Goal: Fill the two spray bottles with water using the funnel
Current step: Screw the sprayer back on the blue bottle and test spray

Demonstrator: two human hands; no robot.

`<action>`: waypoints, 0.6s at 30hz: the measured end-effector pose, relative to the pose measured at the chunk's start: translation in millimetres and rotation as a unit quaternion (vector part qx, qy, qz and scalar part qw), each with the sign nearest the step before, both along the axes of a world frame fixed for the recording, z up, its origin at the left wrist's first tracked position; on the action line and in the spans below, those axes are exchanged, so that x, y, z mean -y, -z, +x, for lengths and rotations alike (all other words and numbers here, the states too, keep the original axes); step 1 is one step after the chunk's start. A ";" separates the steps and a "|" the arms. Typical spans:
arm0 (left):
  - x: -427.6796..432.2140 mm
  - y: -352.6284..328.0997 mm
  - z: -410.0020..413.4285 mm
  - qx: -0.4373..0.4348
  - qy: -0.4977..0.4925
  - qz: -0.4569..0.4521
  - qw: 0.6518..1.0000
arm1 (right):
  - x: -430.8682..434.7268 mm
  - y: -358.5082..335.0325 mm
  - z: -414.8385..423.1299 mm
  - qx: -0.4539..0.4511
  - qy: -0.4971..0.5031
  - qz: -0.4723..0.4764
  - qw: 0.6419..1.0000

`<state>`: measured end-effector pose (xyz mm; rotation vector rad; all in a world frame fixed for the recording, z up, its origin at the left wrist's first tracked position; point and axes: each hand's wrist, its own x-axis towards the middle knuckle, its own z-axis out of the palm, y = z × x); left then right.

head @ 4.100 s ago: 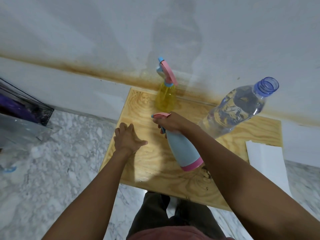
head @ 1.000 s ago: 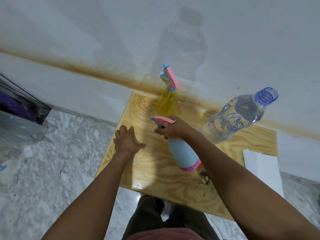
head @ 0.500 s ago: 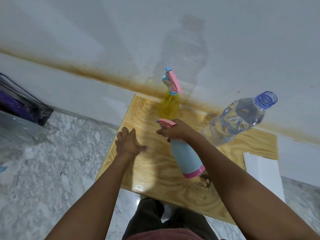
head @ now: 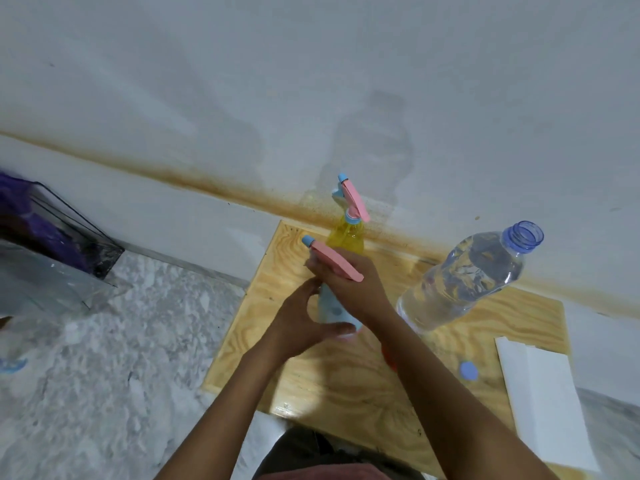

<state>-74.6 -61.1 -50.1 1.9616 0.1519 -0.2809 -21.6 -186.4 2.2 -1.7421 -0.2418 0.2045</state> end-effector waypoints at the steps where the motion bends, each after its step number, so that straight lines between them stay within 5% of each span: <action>1: 2.6 -0.1 2.3 0.027 -0.028 -0.011 0.999 | -3.7 -4.9 -0.7 0.002 0.003 0.020 1.000; 6: -9.1 -3.7 21.3 0.100 -0.085 -0.010 0.991 | -2.3 -15.2 15.5 0.020 -0.032 -0.025 0.999; 10: -39.2 -5.0 54.2 0.110 -0.185 -0.060 0.975 | 17.7 3.4 35.3 0.056 0.128 -0.055 0.989; 13: -57.2 -5.6 86.7 0.128 -0.182 -0.027 0.975 | 24.9 18.3 55.0 0.020 0.229 -0.110 0.967; 18: -65.2 9.1 140.6 0.100 -0.138 0.006 0.985 | 15.1 32.7 88.2 -0.019 0.219 -0.156 0.963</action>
